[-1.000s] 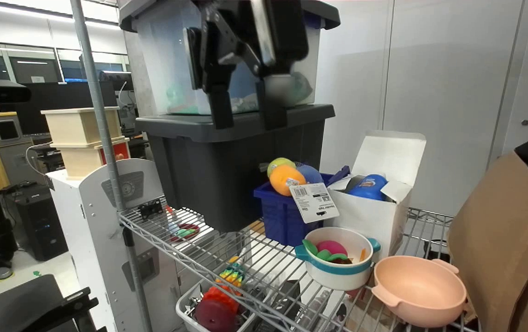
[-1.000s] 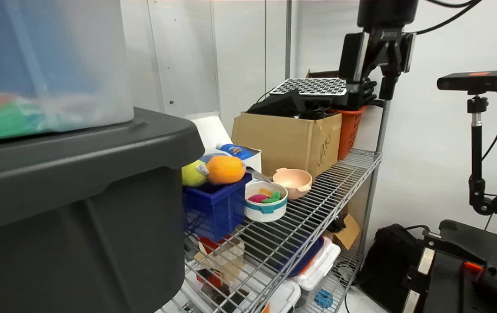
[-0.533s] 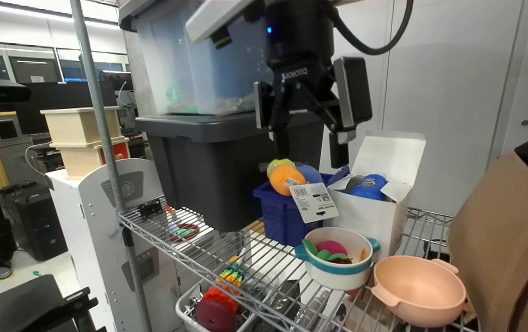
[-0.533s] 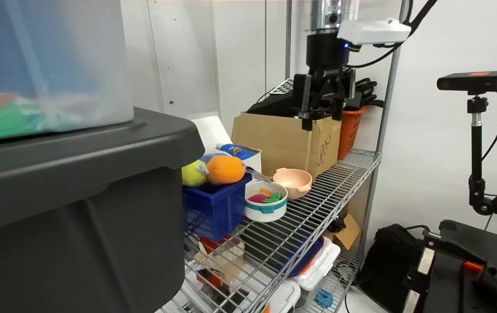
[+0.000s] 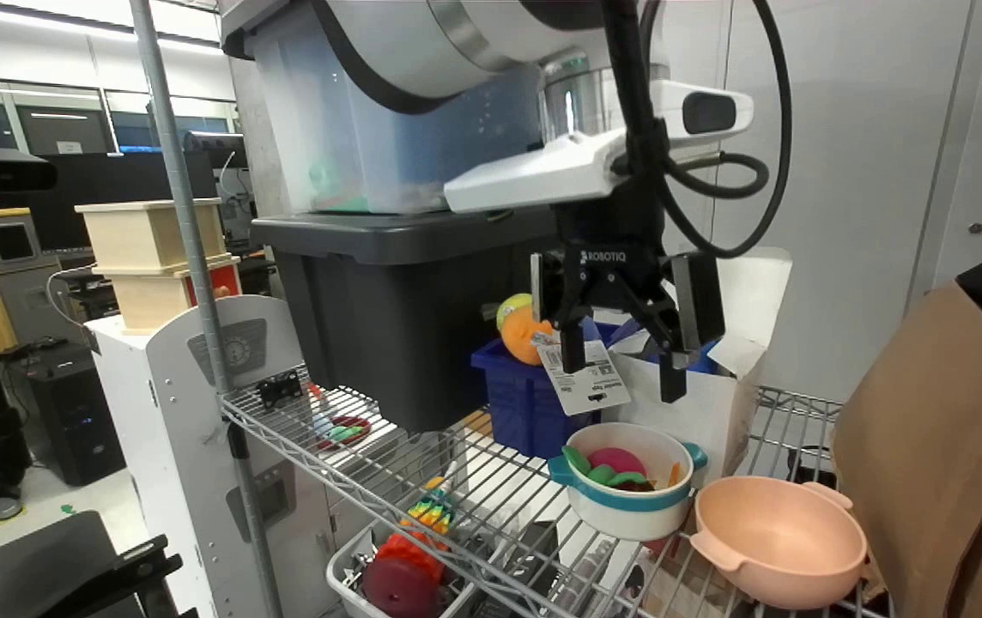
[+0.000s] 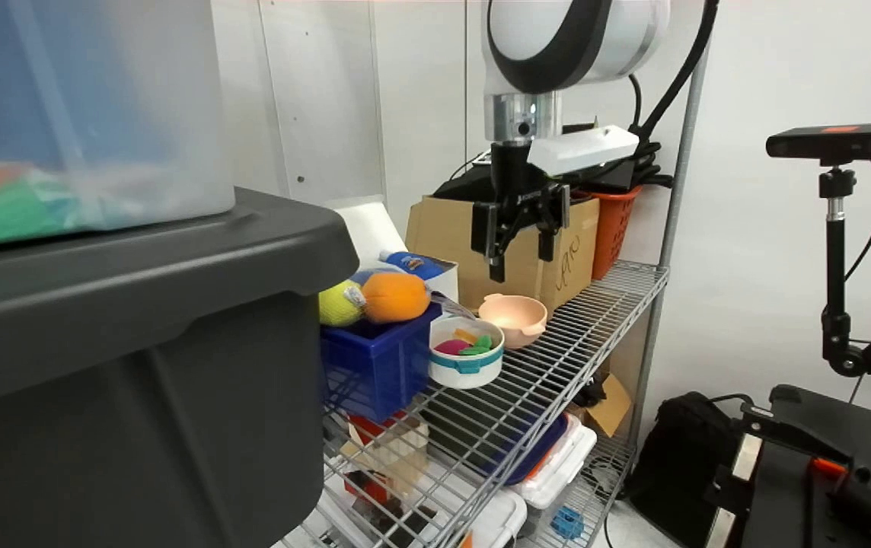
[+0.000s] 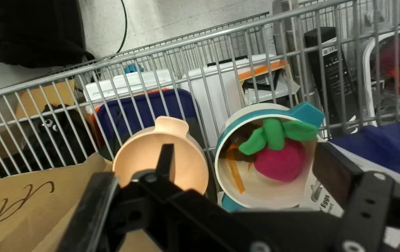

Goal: Pick up the purple toy from the white bowl and put it in the bowl on the right. Pick up the toy from the blue container and put it in the white bowl.

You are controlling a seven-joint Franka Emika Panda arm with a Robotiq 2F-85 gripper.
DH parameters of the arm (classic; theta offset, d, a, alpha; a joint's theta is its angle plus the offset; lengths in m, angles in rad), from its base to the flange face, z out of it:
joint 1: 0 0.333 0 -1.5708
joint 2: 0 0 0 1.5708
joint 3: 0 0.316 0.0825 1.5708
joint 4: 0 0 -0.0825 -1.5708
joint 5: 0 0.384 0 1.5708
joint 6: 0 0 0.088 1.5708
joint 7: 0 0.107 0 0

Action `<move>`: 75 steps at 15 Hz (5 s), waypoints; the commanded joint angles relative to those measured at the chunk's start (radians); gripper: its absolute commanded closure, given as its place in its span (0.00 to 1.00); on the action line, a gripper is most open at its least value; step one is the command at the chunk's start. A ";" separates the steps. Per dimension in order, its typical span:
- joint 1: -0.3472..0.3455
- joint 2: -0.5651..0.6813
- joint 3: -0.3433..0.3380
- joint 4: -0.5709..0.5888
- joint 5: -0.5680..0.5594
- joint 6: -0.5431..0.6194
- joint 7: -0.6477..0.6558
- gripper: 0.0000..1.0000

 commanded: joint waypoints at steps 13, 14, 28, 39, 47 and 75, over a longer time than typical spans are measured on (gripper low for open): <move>0.047 0.253 -0.029 0.192 0.043 0.121 0.015 0.00; 0.053 0.258 -0.025 0.188 0.049 0.124 0.015 0.00; 0.065 0.342 -0.018 0.238 0.097 0.117 0.009 0.00; 0.045 0.392 -0.022 0.335 0.121 0.093 0.007 0.00; 0.035 0.334 0.001 0.284 0.134 0.074 -0.032 0.00; 0.024 0.367 -0.016 0.362 0.140 0.025 -0.044 0.00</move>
